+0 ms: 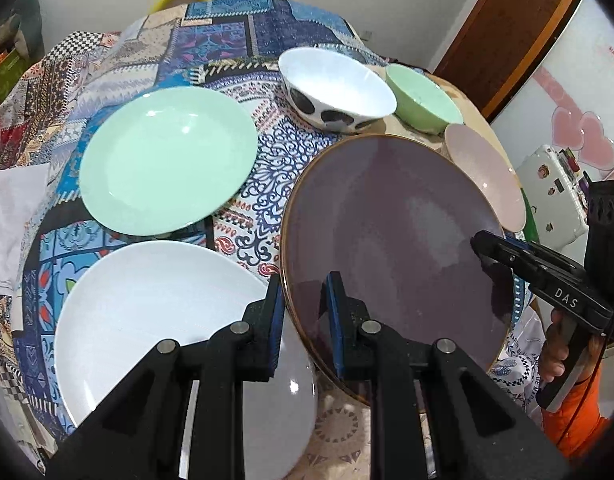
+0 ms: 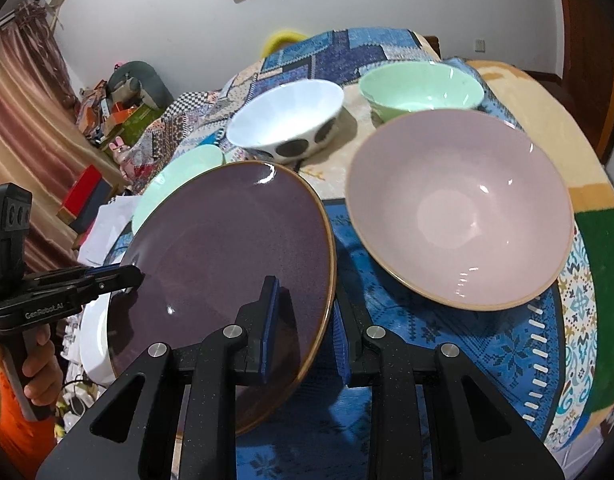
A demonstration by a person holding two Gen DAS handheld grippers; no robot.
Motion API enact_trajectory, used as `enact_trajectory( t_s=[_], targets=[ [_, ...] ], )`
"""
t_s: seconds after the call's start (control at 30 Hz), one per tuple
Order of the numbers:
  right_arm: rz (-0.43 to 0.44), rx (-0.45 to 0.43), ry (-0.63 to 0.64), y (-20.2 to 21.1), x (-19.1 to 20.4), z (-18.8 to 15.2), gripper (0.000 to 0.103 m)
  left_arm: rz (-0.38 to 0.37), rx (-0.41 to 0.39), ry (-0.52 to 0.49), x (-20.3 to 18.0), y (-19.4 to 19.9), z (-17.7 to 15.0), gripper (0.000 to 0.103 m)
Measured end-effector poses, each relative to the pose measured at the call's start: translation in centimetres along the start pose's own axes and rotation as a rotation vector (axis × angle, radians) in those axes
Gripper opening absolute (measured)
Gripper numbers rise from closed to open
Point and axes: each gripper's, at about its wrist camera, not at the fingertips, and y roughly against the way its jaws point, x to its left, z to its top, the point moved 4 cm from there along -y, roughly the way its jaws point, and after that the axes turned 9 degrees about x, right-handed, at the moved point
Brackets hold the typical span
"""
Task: Organize plates and bowls
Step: 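Lift the purple plate off the white plate and carry it toward the pink bowl, then lower the purple plate onto the bedspread and open both grippers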
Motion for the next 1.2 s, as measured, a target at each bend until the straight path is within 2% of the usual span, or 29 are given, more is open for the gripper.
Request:
enact_trajectory(
  t_s=[0.5, 0.87, 1.03, 1.2],
  targets=[
    [-0.001, 0.053, -0.026, -2.0, -1.5, -0.3, 0.022, 0.022, 0.063, 0.002, 0.6, -3.1, 0.8, 0.02],
    [-0.029, 0.058, -0.018, -2.1, -1.6, -0.2, 0.025, 0.019, 0.068, 0.004, 0.5, -3.9, 1.1, 0.02],
    [-0.087, 0.032, 0.014, -0.9, -1.2, -0.1, 0.025, 0.06, 0.024, -0.014, 0.1, -2.7, 1.0, 0.02],
    [-0.094, -0.002, 0.022, 0.9, -0.7, 0.0, 0.026, 0.058, -0.015, -0.018, -0.2, -0.7, 0.7, 0.024]
  ],
)
